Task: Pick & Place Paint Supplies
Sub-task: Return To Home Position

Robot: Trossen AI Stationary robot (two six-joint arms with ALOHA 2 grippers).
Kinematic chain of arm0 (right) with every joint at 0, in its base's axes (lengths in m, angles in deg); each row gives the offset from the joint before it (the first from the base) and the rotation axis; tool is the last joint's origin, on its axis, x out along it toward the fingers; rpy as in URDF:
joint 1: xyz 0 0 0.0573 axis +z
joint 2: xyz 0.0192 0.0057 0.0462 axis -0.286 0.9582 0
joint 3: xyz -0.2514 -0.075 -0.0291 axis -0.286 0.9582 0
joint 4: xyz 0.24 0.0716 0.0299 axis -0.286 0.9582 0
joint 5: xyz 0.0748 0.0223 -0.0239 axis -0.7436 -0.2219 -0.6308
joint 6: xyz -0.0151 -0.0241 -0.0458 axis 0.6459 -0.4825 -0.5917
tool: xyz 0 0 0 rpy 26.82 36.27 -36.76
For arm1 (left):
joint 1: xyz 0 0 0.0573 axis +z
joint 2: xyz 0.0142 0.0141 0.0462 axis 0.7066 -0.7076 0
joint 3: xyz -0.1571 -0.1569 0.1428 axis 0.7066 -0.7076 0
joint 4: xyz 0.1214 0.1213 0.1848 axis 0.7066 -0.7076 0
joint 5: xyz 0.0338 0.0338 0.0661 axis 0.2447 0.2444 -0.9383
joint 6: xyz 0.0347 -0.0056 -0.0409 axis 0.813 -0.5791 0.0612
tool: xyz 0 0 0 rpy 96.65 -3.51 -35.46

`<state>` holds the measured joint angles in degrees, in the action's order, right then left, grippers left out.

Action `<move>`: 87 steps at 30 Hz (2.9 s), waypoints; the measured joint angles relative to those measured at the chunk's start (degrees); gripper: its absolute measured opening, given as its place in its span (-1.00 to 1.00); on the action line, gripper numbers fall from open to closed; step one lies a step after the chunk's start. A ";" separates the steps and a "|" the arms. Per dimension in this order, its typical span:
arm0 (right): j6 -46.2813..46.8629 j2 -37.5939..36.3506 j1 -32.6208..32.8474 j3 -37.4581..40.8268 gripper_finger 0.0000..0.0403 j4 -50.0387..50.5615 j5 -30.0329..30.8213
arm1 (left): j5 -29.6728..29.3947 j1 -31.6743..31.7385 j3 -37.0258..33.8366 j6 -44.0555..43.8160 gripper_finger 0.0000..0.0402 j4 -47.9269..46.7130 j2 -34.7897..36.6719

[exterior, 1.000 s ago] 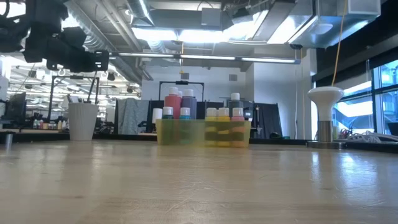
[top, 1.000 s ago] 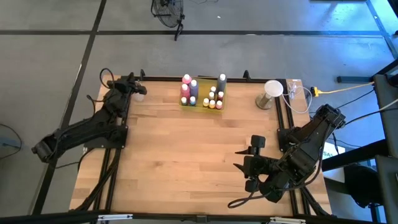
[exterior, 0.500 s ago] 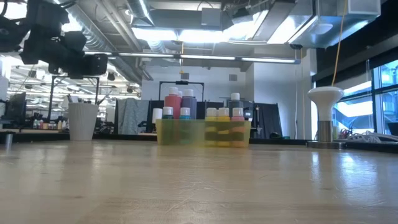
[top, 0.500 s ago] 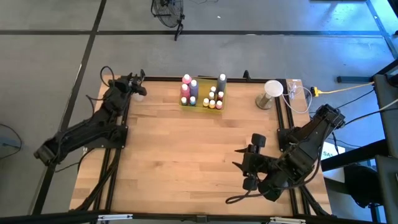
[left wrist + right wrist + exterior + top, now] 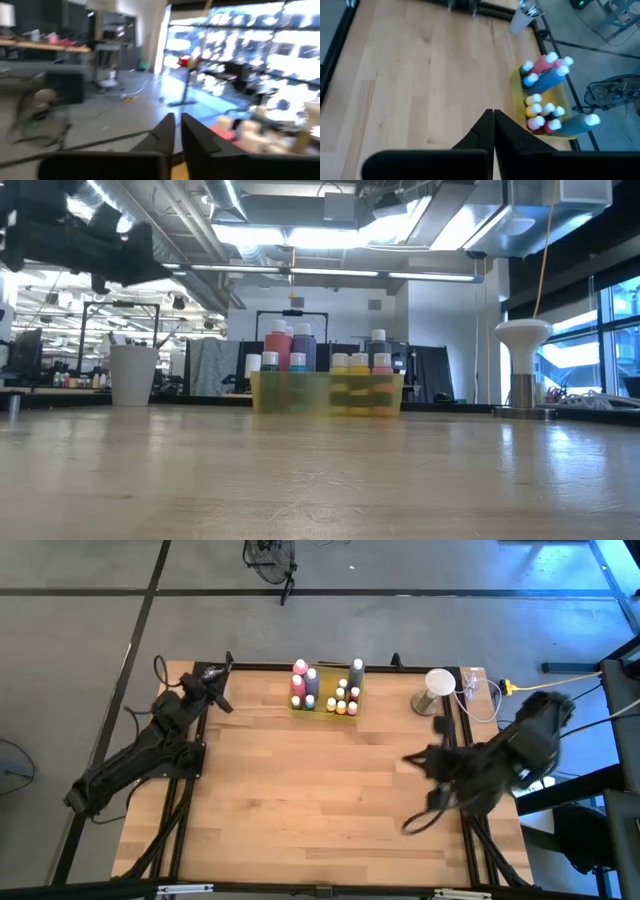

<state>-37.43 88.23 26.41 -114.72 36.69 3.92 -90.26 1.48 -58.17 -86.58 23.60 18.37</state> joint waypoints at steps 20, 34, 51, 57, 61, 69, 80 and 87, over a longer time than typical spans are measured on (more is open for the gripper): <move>-19.02 -66.36 5.07 77.55 -1.00 -65.07 -10.64 | 1.71 -22.30 -4.25 0.11 -0.99 -7.12 14.35; -21.47 -69.58 5.06 98.38 -1.00 -76.18 -15.81 | -4.86 -31.75 -7.43 -1.66 -0.99 -4.64 14.09; -32.82 -66.88 4.94 99.67 -0.99 -80.87 -12.44 | -5.01 -34.71 -7.43 -2.58 -0.96 -7.44 13.39; -32.89 -66.88 4.94 99.67 -0.98 -80.87 -13.19 | -5.00 -34.71 -7.43 -2.45 -0.96 -7.44 13.39; -32.89 -66.88 4.94 99.65 -0.98 -80.89 -13.19 | -4.99 -34.71 -7.43 -2.43 -0.96 -7.45 13.39; -32.89 -66.88 4.94 99.65 -0.97 -80.88 -13.36 | -4.95 -34.71 -7.45 -2.43 -0.97 -7.47 13.39; -32.89 -66.88 4.94 99.60 -0.97 -80.87 -13.36 | -4.95 -34.71 -7.45 -2.43 -0.98 -7.47 13.39; -32.89 -66.88 4.94 99.60 -0.97 -80.88 -13.35 | -4.93 -34.71 -7.45 -2.43 -0.96 -7.47 13.39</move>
<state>-70.31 21.35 31.35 -15.12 -44.19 -9.43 -95.19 -33.23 -65.62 -89.00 16.13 31.76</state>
